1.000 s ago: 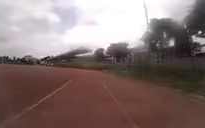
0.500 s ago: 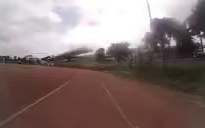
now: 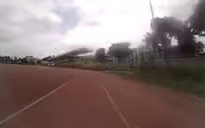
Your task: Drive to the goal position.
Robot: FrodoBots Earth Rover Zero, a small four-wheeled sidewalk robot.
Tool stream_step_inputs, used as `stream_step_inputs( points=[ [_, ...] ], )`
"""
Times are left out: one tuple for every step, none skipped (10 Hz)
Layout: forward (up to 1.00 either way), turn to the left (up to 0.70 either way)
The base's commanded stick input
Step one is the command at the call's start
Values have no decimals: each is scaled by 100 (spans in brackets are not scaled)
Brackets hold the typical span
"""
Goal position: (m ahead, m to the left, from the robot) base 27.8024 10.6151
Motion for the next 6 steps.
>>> stream_step_inputs(
  points=[
    [85,0],
    [85,0],
    [85,0],
    [85,0],
    [85,0],
    [85,0]
  ],
)
